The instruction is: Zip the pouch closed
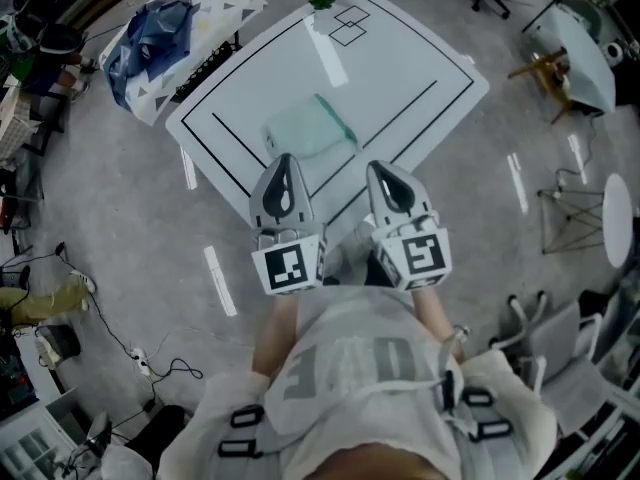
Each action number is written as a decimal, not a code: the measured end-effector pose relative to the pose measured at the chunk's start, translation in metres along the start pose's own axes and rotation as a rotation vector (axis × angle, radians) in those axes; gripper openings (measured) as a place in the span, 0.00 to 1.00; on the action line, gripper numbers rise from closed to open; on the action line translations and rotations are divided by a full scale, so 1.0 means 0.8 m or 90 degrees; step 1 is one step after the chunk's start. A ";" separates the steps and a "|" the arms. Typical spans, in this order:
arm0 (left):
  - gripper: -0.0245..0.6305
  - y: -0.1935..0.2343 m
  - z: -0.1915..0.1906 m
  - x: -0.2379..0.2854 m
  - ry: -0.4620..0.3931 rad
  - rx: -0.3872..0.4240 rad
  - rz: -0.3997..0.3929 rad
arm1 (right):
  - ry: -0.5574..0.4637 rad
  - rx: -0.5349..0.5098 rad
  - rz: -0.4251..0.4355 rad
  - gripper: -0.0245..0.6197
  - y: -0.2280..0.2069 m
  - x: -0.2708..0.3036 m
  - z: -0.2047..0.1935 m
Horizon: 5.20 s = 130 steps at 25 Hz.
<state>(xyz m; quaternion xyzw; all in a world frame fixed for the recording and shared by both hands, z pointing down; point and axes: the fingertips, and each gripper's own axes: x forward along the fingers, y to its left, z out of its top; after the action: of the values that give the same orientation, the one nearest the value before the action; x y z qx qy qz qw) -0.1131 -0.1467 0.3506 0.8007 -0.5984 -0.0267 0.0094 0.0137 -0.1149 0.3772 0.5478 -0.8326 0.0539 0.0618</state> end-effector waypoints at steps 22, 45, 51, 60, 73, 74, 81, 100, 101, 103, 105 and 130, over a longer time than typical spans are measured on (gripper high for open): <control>0.05 -0.049 -0.003 0.066 -0.008 -0.001 0.068 | -0.016 0.007 0.066 0.05 -0.091 0.032 0.013; 0.41 -0.076 0.002 0.074 -0.011 0.029 -0.014 | -0.046 0.020 0.046 0.51 -0.115 0.030 0.016; 0.41 -0.094 -0.005 0.081 0.004 0.059 -0.046 | -0.046 0.027 0.023 0.51 -0.130 0.027 0.017; 0.42 -0.141 -0.100 0.099 0.165 0.131 -0.123 | -0.036 0.021 0.018 0.50 -0.140 0.015 0.013; 0.32 -0.160 -0.260 0.122 0.390 0.140 -0.133 | -0.018 0.029 -0.046 0.50 -0.189 -0.006 -0.002; 0.26 -0.157 -0.266 0.124 0.402 0.144 -0.126 | -0.016 0.030 -0.048 0.50 -0.192 -0.006 -0.004; 0.20 -0.151 -0.306 0.127 0.494 0.135 -0.116 | -0.005 0.032 -0.052 0.50 -0.199 -0.006 -0.013; 0.06 -0.136 -0.236 0.131 0.460 -0.003 -0.094 | 0.000 0.020 -0.014 0.50 -0.199 0.001 -0.007; 0.06 -0.135 -0.218 0.132 0.439 -0.020 -0.101 | -0.003 0.021 -0.002 0.50 -0.193 0.006 -0.004; 0.06 -0.132 -0.183 0.132 0.397 -0.040 -0.122 | -0.015 0.034 0.031 0.50 -0.179 0.018 0.006; 0.06 -0.132 -0.146 0.130 0.355 -0.040 -0.155 | -0.031 0.061 0.077 0.50 -0.165 0.032 0.018; 0.06 -0.080 0.007 0.037 0.149 0.025 -0.405 | -0.058 0.286 0.513 0.26 0.019 0.086 0.072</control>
<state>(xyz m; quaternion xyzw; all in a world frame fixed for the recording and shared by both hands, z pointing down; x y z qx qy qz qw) -0.0436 -0.1566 0.3412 0.9449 -0.3139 0.0753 0.0539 -0.0295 -0.1804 0.3308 0.1823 -0.9485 0.2288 -0.1213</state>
